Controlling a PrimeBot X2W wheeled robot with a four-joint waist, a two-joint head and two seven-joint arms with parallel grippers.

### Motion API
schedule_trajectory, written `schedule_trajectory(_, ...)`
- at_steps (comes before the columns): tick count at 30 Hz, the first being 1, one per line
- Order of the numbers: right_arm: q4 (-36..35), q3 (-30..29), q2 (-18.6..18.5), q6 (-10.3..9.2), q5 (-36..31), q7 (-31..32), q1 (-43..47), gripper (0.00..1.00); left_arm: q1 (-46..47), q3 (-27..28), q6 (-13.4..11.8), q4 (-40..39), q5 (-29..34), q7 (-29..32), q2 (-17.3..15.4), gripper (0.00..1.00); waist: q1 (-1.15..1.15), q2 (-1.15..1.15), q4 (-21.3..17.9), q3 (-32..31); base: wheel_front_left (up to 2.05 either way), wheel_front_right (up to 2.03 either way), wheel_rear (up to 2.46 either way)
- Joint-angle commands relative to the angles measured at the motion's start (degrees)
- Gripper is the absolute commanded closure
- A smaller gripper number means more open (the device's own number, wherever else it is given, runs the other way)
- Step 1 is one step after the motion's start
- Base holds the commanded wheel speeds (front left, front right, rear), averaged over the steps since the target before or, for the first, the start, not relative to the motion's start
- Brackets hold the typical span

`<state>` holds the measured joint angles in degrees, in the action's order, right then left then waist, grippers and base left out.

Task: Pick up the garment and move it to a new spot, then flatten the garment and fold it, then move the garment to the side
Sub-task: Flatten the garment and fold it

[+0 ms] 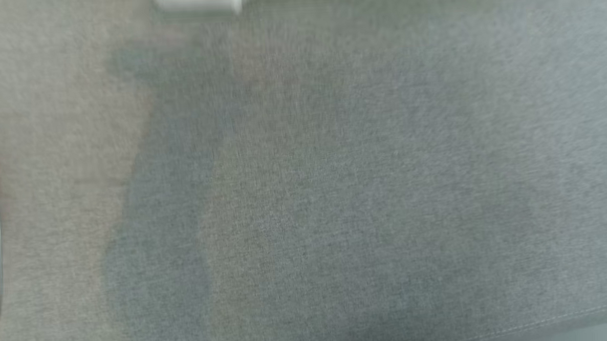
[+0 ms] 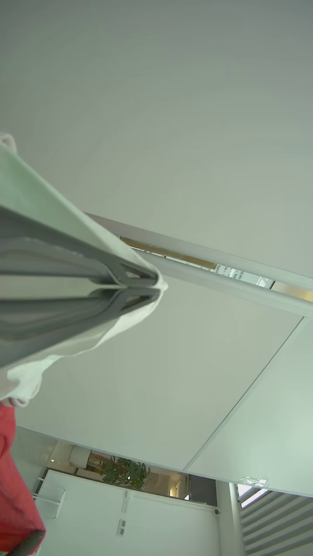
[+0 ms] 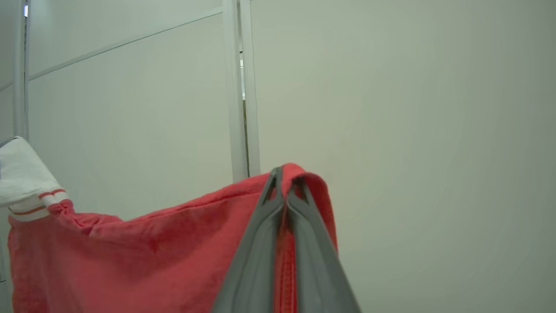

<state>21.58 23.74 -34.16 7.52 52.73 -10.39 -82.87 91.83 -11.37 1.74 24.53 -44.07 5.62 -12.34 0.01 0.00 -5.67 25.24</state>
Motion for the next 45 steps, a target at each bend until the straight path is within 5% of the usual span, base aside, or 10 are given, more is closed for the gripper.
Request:
schedule_trajectory(1, 1.66, 0.94, 1.1, -0.06, -0.53, -1.2, -2.54, 1.0, 2.48, -0.02, 1.25, 2.27, 0.21, -1.84, 0.81, 1.0, -0.01, 0.0, 0.74, 12.61, 0.0, 0.0, 0.0)
schedule_trajectory(5, 5.3, 5.25, 0.75, -0.07, -3.8, -3.99, -8.79, 1.0, 7.93, -2.1, 4.57, 7.67, 1.95, -8.82, 1.77, 1.0, -0.01, 0.0, 1.57, 16.86, 0.0, 0.0, 0.0)
schedule_trajectory(12, 8.81, 8.59, 0.16, -0.07, -2.69, -4.81, -5.81, 1.0, 1.44, -5.54, 5.78, 8.24, -2.53, -16.09, 1.2, 1.0, -0.01, 0.0, 4.7, 18.74, 0.0, 0.0, 0.0)
schedule_trajectory(16, 8.51, 6.8, 0.83, -0.07, -0.63, -4.85, 0.88, 1.0, -7.92, -8.65, 5.83, 1.24, -11.44, -17.15, -1.01, 1.0, -0.01, 0.0, 5.75, 16.41, 0.0, 0.0, 0.0)
schedule_trajectory(22, 1.78, 4.92, -1.99, -0.06, 4.18, -4.83, 15.18, 1.0, -27.4, -11.12, 5.84, -13.97, -23.31, -16.01, -9.98, 1.0, -0.01, 0.0, 6.5, 9.81, 0.0, 0.0, 0.0)
schedule_trajectory(27, -6.06, 3.56, -6.59, -0.06, 6.08, -4.83, 28.33, 1.0, -42.72, -9.72, 5.83, -25.58, -28.68, -17.92, -14.68, 1.0, -0.01, 0.0, 6.81, 4.69, 0.0, 0.0, 0.0)
schedule_trajectory(33, -11.69, 0.24, -7.52, -0.07, 6.18, -4.83, 42.67, 1.0, -60.21, -9.97, 4.37, -34.38, -30.47, -18.9, -17.91, 1.0, -0.01, 0.0, 5.77, -0.16, 0.0, 0.0, 0.0)
schedule_trajectory(45, -14.64, -2.31, -5.66, -0.07, 4.0, -4.83, 63.31, 1.0, -86.32, -9.91, 1.58, -38.88, -26.37, -20.83, -13.35, 1.0, -0.01, 0.0, 5.18, -7.69, 0.0, 0.0, 0.0)
